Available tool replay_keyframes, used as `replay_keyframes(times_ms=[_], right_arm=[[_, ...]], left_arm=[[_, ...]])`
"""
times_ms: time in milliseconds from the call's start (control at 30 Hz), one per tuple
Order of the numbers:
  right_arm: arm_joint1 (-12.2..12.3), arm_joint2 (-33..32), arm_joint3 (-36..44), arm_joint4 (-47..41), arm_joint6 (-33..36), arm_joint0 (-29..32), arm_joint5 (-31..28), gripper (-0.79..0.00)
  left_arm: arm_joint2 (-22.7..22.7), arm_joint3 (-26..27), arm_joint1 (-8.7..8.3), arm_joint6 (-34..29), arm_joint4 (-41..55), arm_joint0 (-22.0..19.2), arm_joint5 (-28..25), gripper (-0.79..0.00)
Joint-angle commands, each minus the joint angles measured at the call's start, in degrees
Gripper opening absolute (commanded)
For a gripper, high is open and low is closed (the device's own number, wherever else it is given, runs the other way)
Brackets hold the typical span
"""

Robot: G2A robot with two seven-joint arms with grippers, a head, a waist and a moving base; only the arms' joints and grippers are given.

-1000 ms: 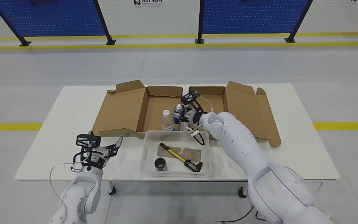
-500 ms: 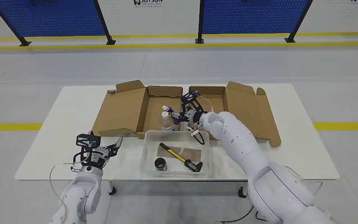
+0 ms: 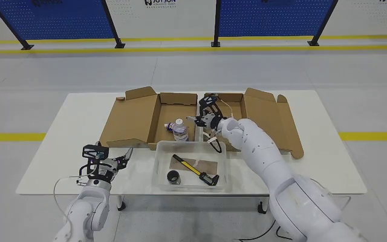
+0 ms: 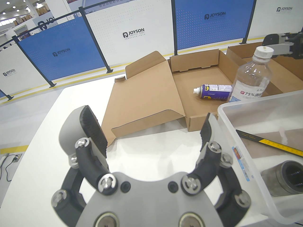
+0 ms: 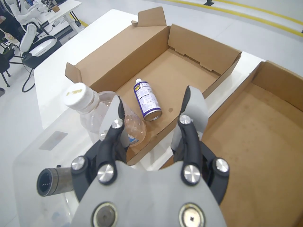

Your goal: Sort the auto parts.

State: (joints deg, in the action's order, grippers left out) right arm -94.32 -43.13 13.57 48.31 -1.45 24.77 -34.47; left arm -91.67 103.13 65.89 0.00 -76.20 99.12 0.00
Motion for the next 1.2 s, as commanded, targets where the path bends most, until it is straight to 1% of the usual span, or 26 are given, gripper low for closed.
replay_keyframes(times_ms=[0,167,400,533,667,767,867,1033,1167], right_arm=[[0.4,-0.4,0.1,0.0,-1.8,-0.1,-0.3,0.0],[1.6,-1.3,1.3,0.9,-6.4,0.2,-0.2,0.0],[3.5,-2.6,5.2,2.9,-11.6,2.1,1.8,0.0],[5.1,-3.9,9.1,4.4,-13.1,3.8,4.3,0.0],[7.1,-5.9,14.5,6.1,-12.1,6.4,7.5,0.0],[9.0,-8.3,20.4,7.0,-10.3,9.4,9.8,0.0],[11.1,-11.5,28.7,8.0,-7.0,13.8,12.2,0.0],[14.6,-18.6,46.5,9.7,1.2,23.9,15.7,0.0],[16.6,-24.1,60.4,10.8,7.5,32.4,18.6,0.0]], left_arm=[[0.0,0.0,0.0,0.0,0.0,0.0,0.0,0.0],[0.0,0.0,0.0,0.0,0.0,0.0,0.0,0.0],[0.0,0.0,0.0,0.0,0.0,0.0,0.0,0.0],[0.0,0.0,0.0,0.0,0.0,0.0,0.0,0.0],[0.0,0.0,0.0,0.0,0.0,0.0,0.0,0.0],[0.0,0.0,0.0,0.0,0.0,0.0,0.0,0.0],[0.0,0.0,0.0,0.0,0.0,0.0,0.0,0.0],[0.0,0.0,0.0,0.0,0.0,0.0,0.0,0.0],[0.0,0.0,0.0,0.0,0.0,0.0,0.0,0.0]])
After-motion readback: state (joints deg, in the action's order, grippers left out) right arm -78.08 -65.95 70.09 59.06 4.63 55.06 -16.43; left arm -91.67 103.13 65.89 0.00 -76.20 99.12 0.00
